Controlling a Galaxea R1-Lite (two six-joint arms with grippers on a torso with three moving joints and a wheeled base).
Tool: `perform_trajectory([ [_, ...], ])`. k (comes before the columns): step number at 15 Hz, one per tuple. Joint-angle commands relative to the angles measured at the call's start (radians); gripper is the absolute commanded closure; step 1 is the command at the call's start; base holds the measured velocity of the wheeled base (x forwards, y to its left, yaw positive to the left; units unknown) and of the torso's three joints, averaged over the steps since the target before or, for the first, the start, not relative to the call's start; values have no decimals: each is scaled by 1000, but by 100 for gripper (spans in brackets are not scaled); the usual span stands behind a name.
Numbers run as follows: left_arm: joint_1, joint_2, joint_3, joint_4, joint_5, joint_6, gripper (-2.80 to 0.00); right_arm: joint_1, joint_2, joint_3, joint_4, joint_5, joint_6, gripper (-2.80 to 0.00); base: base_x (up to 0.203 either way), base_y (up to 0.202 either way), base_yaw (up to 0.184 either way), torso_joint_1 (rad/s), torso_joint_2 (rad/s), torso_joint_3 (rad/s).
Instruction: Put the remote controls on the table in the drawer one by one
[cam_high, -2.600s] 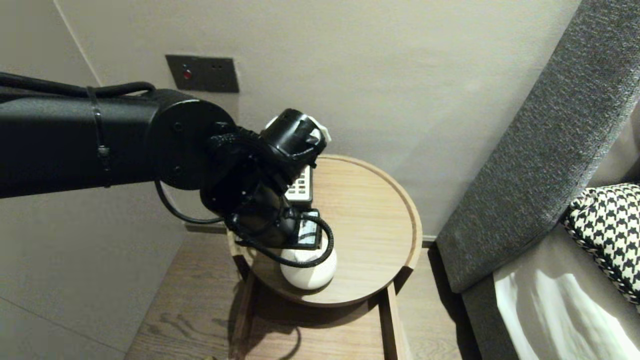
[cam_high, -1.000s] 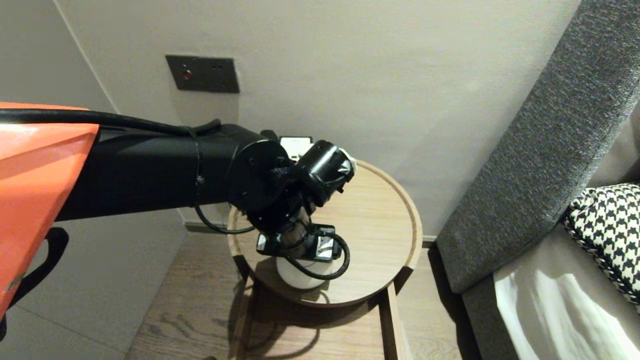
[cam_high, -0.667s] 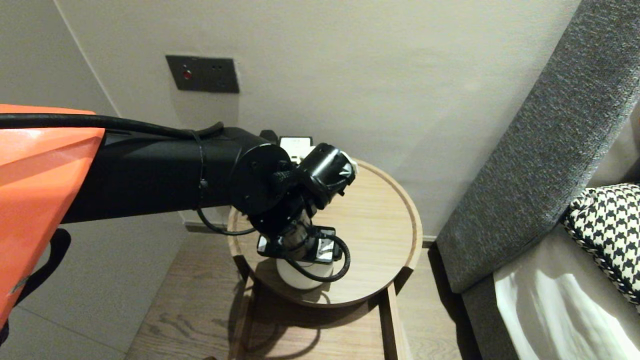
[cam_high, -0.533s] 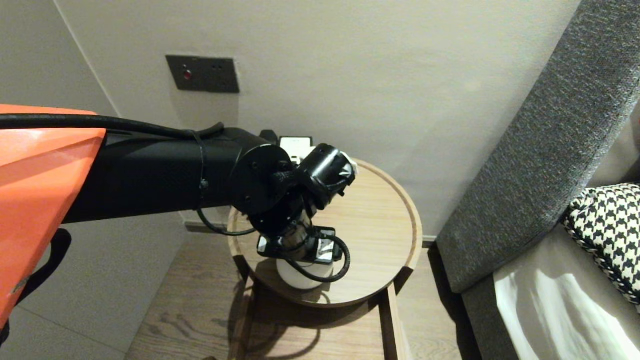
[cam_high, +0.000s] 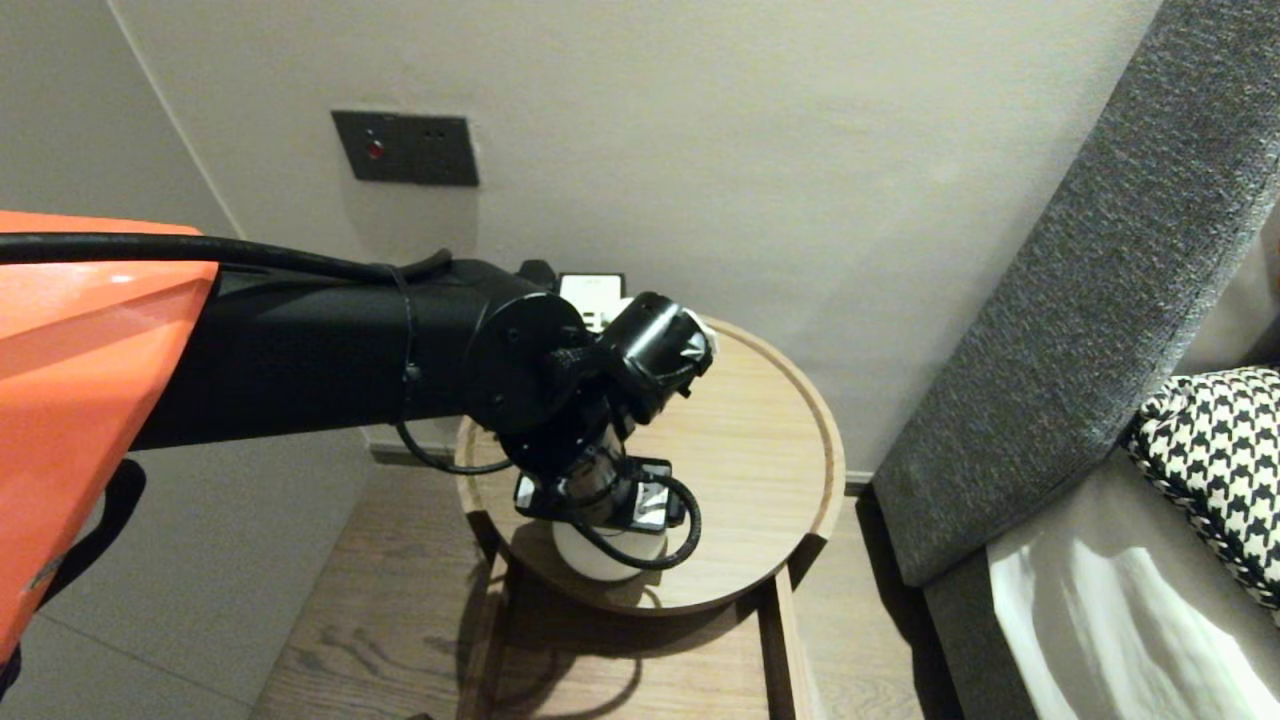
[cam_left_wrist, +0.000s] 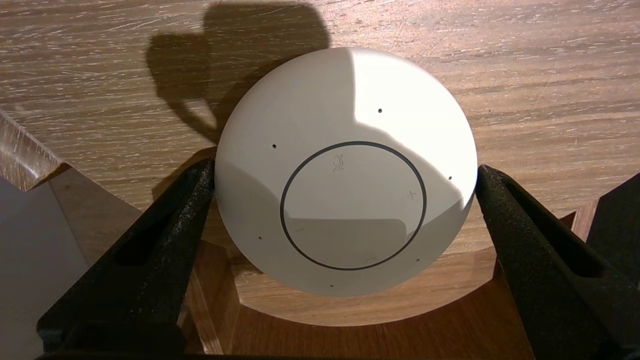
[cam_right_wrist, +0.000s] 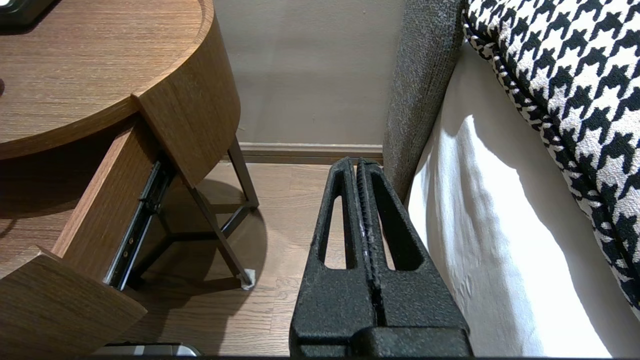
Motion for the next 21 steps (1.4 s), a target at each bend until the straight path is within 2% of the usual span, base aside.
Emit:
perform_trajectory([
  [1,-1,2,-1,4,2,-5,-221,0,1,40,-1,0,0,0,0,0,0,0,0,0],
  [2,-1,1,-1,6,2,-5,0,0,1,40,-1,0,0,0,0,0,0,0,0,0],
  [21,-12,-85,-25,28,3,-4,0,0,1,40,-1,0,0,0,0,0,0,0,0,0],
])
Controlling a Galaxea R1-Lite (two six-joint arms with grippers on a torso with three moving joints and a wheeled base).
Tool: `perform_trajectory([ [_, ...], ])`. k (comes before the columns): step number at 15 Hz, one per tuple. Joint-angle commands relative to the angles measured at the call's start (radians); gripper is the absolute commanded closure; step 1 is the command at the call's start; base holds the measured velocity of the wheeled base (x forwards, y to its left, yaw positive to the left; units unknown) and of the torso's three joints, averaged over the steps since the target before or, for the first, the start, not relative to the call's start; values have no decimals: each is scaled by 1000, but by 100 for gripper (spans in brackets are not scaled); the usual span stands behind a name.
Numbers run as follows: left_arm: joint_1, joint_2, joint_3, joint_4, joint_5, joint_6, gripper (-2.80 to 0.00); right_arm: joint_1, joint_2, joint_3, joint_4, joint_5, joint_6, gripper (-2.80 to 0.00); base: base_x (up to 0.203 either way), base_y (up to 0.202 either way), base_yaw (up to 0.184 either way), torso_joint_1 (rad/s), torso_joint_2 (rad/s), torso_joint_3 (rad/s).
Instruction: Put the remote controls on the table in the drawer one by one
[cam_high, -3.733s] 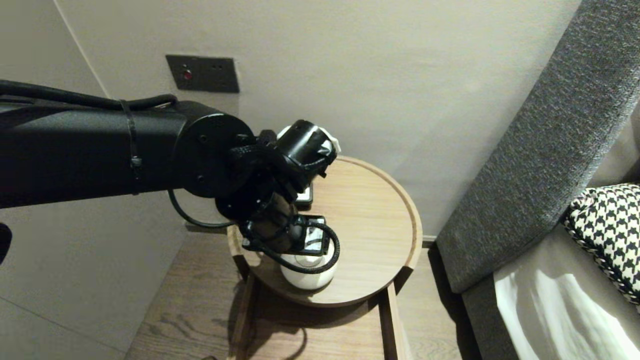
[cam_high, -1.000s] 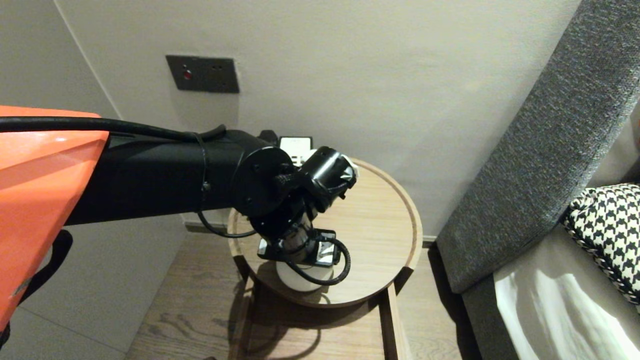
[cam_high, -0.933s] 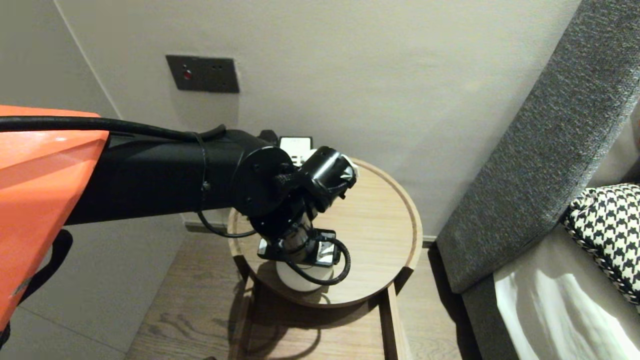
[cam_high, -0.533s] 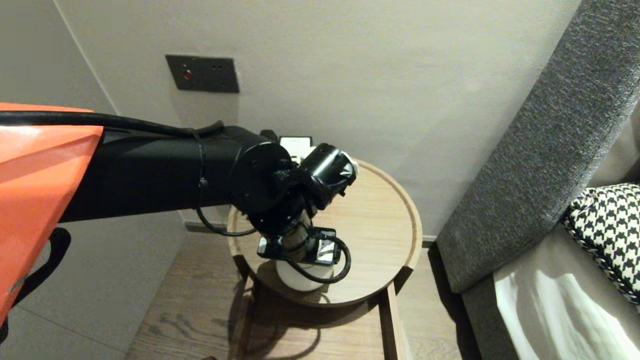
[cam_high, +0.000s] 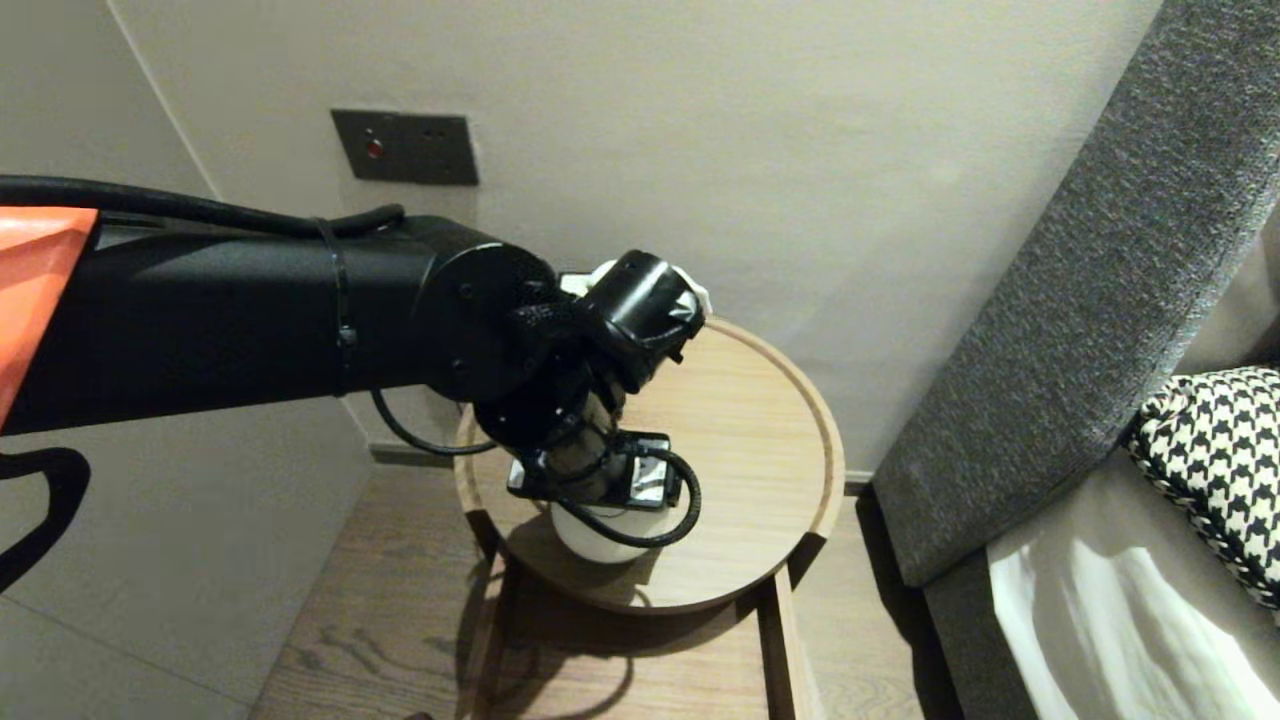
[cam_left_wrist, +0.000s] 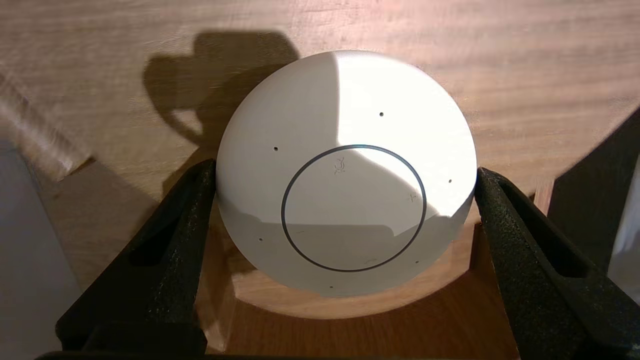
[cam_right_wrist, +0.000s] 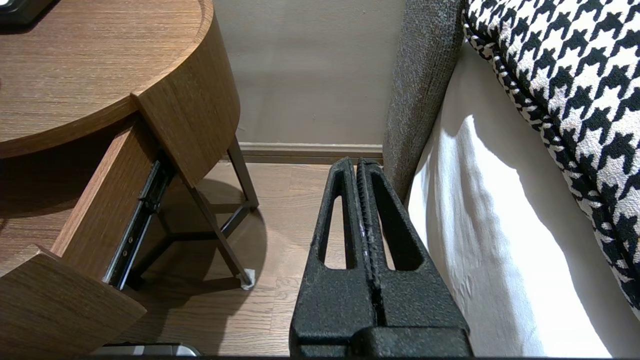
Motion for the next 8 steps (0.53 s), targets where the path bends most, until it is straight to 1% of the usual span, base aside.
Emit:
perform_trajectory([
  [1,-13,-38,16,31,-8,-6,0,0,1,40,-1,0,0,0,0,0,0,0,0,0],
  [3,-30,-63,61,45,-13,-9,0,0,1,40,-1,0,0,0,0,0,0,0,0,0],
  [4,-44,-81,106,41,-15,-11,0,0,1,40,-1,0,0,0,0,0,0,0,0,0],
  [8,-122,-155,274,-13,-15,-29,0,0,1,40,-1,0,0,0,0,0,0,0,0,0],
])
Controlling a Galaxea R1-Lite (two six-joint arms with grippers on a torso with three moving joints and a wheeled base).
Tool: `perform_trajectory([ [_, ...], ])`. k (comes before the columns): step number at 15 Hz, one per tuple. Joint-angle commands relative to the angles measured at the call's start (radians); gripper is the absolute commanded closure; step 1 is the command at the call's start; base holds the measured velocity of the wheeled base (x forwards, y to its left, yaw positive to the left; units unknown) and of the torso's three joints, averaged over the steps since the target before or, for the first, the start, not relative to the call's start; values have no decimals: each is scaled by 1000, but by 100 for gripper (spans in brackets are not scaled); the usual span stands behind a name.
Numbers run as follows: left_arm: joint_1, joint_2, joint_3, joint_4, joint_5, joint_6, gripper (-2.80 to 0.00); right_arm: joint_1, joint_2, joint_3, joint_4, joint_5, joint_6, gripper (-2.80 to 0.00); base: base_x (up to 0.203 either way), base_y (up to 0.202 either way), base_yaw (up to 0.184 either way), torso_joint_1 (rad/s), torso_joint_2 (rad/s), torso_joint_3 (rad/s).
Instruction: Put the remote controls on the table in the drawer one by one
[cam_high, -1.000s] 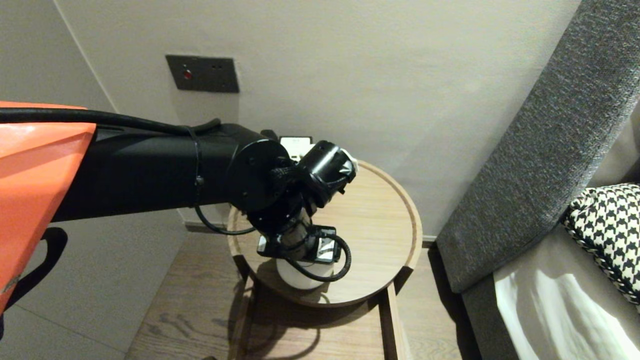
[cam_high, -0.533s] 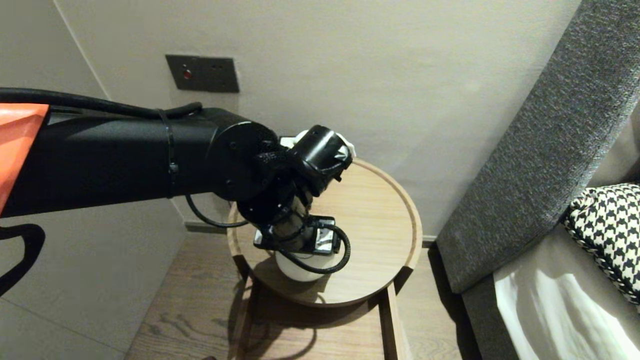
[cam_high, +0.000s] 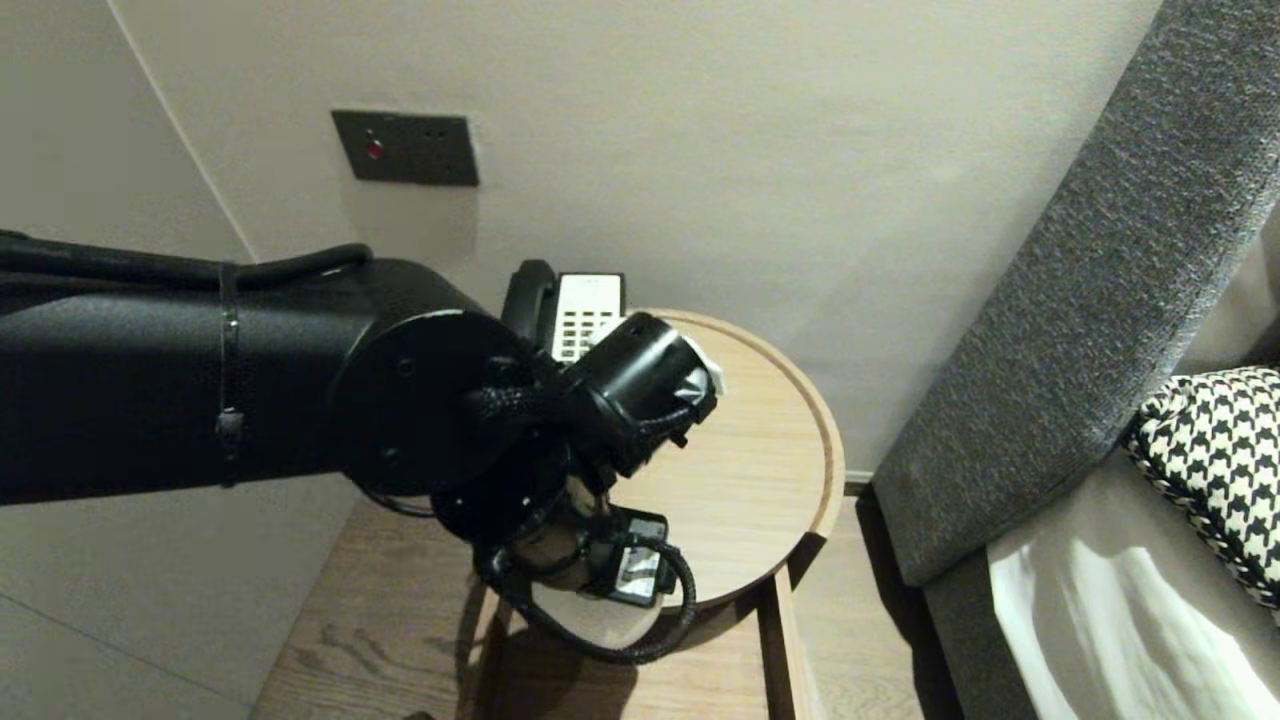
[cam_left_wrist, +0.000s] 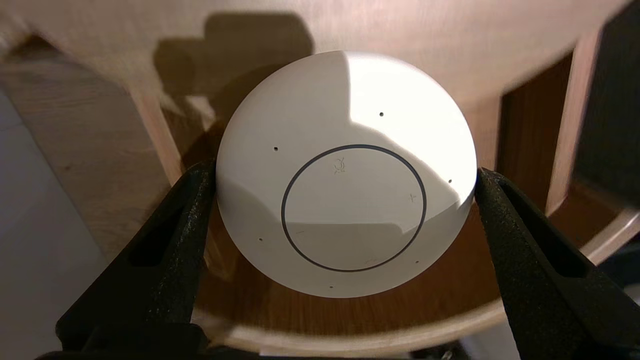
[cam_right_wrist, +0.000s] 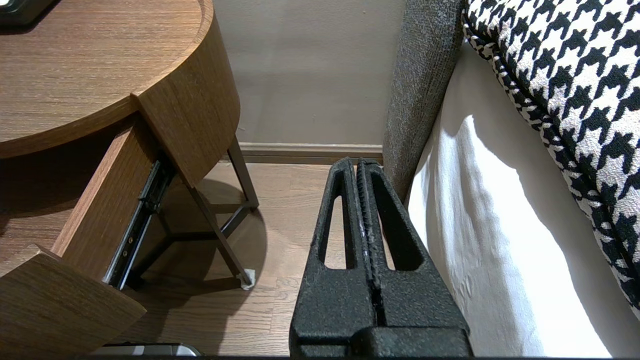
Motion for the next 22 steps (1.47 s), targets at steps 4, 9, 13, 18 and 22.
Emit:
perform_trajectory([
  [4,-117,-89,210,-67,1,-52,0,0,1,40,-1,0,0,0,0,0,0,0,0,0],
  [9,-149,-88,336,-188,2,-76,0,0,1,40,-1,0,0,0,0,0,0,0,0,0],
  [13,-149,-73,415,-295,2,-83,0,0,1,40,-1,0,0,0,0,0,0,0,0,0],
  [18,-149,-39,497,-411,-14,-92,0,0,1,40,-1,0,0,0,0,0,0,0,0,0],
  [22,-133,13,559,-534,-12,-92,0,0,1,40,-1,0,0,0,0,0,0,0,0,0],
])
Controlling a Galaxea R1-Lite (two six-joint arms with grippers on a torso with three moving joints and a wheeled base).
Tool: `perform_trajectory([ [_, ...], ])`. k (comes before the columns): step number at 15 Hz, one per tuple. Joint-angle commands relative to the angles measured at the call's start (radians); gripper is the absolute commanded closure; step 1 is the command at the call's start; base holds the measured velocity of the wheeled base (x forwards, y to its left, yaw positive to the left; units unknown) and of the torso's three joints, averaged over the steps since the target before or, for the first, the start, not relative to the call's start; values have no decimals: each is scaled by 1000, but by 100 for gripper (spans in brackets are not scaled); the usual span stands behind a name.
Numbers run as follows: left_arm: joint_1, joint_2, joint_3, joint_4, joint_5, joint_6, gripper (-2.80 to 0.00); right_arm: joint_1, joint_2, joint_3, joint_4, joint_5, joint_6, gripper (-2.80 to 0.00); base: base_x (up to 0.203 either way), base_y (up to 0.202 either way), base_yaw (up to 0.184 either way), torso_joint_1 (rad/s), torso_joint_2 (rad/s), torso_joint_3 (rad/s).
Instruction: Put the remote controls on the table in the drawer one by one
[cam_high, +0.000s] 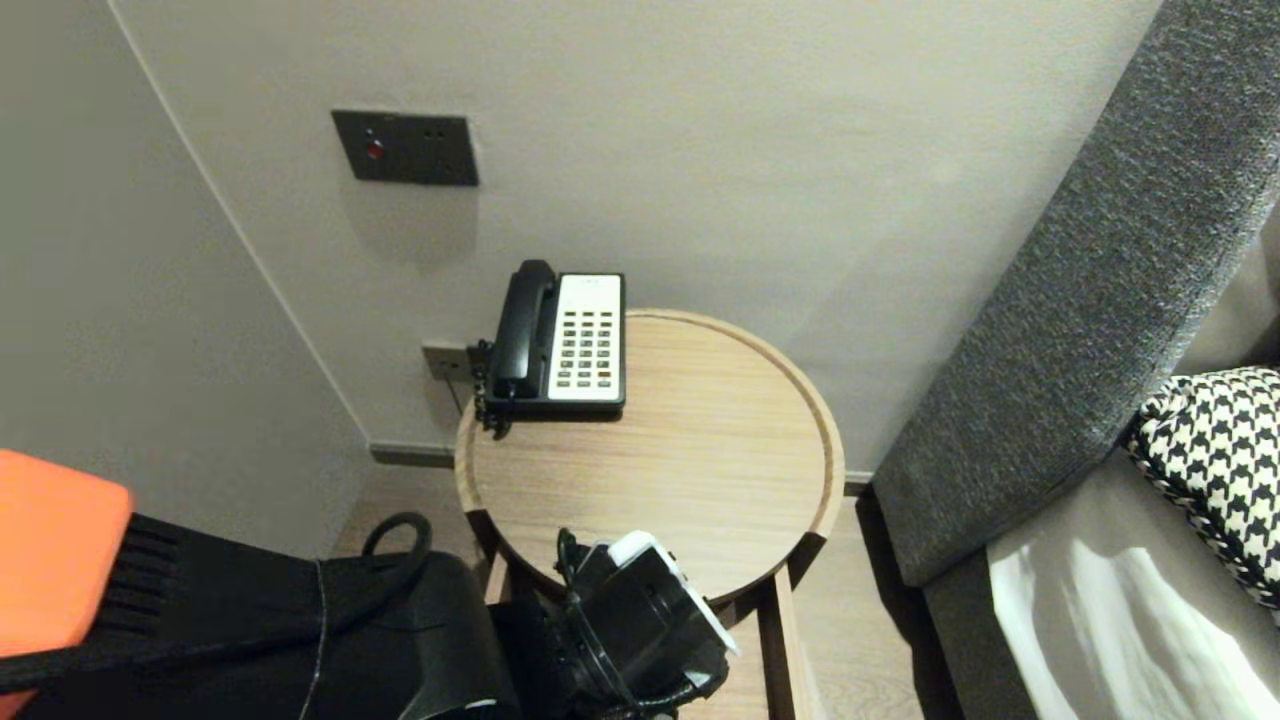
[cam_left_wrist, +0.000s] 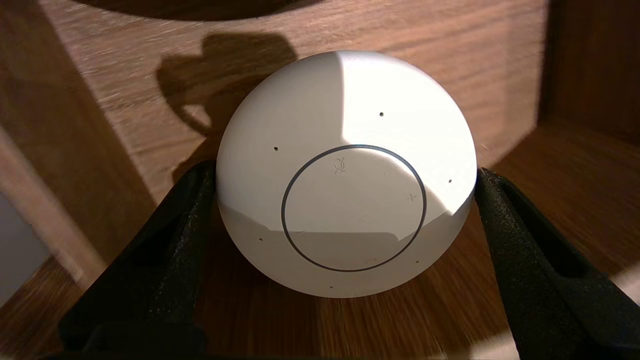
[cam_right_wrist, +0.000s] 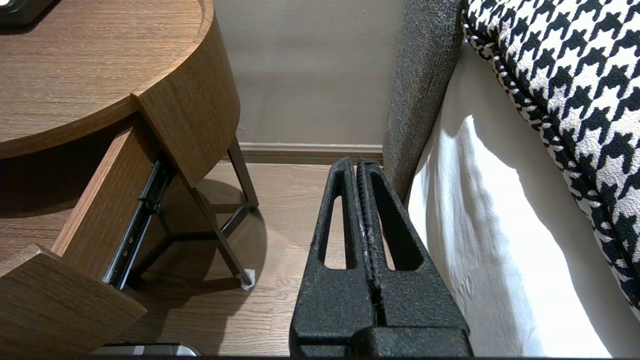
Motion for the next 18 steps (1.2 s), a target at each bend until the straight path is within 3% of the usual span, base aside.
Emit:
perform_trajectory([
  [1,13,43,35,-56,3,-4,0,0,1,40,-1,0,0,0,0,0,0,0,0,0],
  [5,31,96,37,-122,1,-4,0,0,1,40,-1,0,0,0,0,0,0,0,0,0],
  [18,107,196,6,-168,-26,5,0,0,1,40,-1,0,0,0,0,0,0,0,0,0],
])
